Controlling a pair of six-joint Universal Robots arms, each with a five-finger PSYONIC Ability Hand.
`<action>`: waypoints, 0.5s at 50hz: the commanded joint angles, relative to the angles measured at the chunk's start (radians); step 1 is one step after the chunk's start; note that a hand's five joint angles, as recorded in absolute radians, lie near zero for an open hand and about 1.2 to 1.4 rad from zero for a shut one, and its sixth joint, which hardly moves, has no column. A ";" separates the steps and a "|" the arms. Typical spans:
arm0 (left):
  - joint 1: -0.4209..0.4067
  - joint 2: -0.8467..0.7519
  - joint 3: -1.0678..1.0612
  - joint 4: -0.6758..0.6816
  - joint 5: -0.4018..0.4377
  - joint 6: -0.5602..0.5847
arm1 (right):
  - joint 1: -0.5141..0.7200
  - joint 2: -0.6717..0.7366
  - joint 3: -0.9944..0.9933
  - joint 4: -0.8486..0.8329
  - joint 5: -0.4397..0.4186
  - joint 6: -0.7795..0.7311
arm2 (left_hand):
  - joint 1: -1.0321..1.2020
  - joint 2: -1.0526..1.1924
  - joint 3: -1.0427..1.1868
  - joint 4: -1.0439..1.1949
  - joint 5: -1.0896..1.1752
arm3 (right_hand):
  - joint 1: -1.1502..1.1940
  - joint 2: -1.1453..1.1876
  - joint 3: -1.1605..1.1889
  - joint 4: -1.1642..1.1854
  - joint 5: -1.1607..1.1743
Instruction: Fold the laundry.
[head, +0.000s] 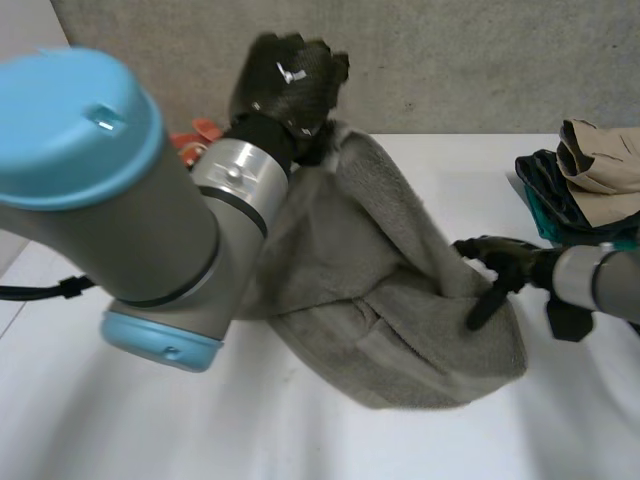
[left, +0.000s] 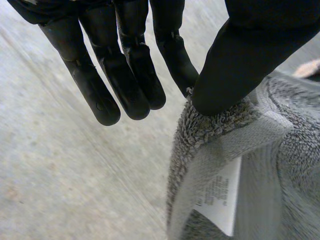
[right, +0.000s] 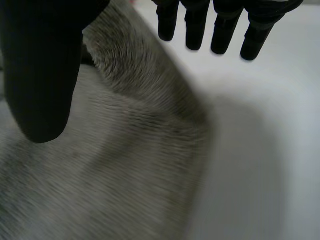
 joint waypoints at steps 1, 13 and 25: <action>0.024 0.058 -0.029 0.004 0.005 0.005 | 0.096 0.054 -0.084 -0.022 0.018 0.077 | 0.258 0.203 0.207 0.198 0.241 | 1.056 1.058 1.066 1.066 1.059; 0.266 0.015 0.215 0.222 0.083 0.000 | 0.153 -0.164 -0.273 -0.583 0.324 -0.068 | 0.258 0.203 0.207 0.198 0.241 | 1.102 1.104 1.112 1.112 1.105; 0.316 0.005 0.169 0.317 0.096 -0.027 | 0.260 -0.294 -0.193 -0.593 0.334 -0.157 | 0.258 0.203 0.207 0.198 0.241 | 1.102 1.104 1.112 1.112 1.105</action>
